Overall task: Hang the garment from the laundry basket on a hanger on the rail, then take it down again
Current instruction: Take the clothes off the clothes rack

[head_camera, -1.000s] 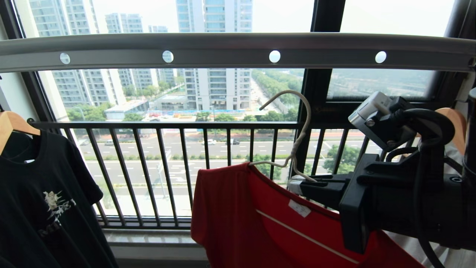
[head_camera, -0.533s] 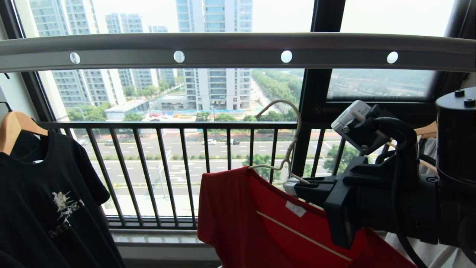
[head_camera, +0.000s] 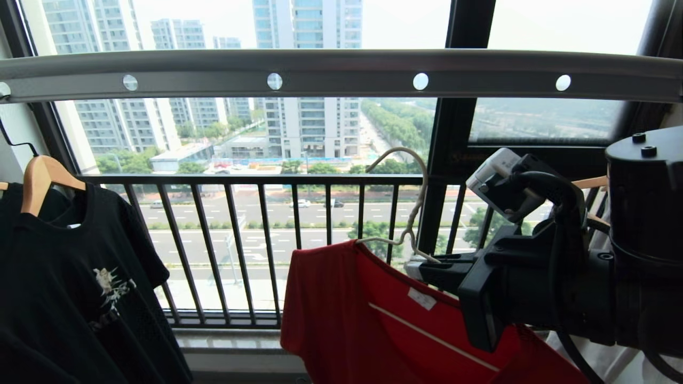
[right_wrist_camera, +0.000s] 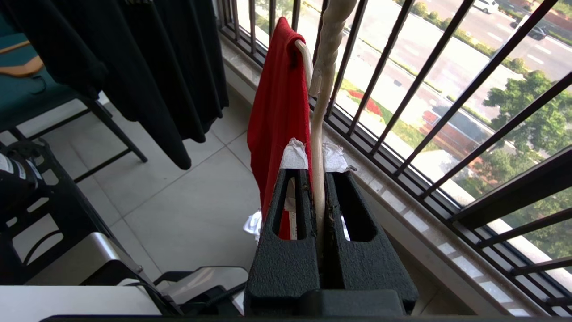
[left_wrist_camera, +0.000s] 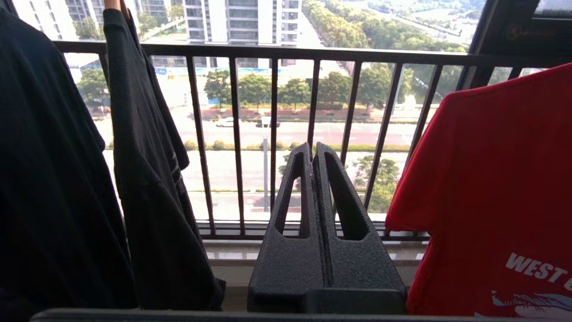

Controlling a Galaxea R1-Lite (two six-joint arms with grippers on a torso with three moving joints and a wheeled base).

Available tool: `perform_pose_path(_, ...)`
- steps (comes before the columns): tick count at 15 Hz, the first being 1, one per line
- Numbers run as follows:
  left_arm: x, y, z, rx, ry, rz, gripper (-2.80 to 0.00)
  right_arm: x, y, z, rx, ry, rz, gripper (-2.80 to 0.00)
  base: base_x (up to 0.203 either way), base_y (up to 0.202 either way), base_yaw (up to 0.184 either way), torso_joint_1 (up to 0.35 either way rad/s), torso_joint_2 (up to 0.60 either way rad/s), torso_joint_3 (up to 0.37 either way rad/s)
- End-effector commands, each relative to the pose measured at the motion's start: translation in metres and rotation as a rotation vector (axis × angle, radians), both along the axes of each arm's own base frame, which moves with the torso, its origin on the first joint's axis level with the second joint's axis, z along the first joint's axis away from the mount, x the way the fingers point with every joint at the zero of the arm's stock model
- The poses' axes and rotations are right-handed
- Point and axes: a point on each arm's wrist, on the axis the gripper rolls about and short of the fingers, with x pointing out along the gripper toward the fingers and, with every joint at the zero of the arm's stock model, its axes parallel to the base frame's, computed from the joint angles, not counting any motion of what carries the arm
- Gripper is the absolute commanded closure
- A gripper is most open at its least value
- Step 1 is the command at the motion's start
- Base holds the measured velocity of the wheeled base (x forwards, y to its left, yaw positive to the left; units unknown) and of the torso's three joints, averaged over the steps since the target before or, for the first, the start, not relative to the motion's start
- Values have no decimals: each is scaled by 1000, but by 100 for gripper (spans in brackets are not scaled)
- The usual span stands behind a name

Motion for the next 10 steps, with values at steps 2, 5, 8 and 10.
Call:
perform_pose_path(2, 44, -3, 53, 4, 114, -87, 0, 5, 1, 0, 0, 1, -14, 0, 0, 0, 0, 0, 0, 0)
perform_pose_path(5, 87, -10, 99, 5, 158, -292, 0, 27, 0, 0, 45, -42, -77, 0, 0, 0, 0, 0, 0, 0)
perform_pose_path(8, 117, -31, 120, 13, 238, -560, 0, 34, -2, 2, 63, -60, -101, 0, 0, 0, 0, 0, 0, 0)
perform_pose_path(10, 137, -55, 120, 31, 317, -712, 0, 34, -1, 1, 60, -56, -98, 0, 0, 0, 0, 0, 0, 0)
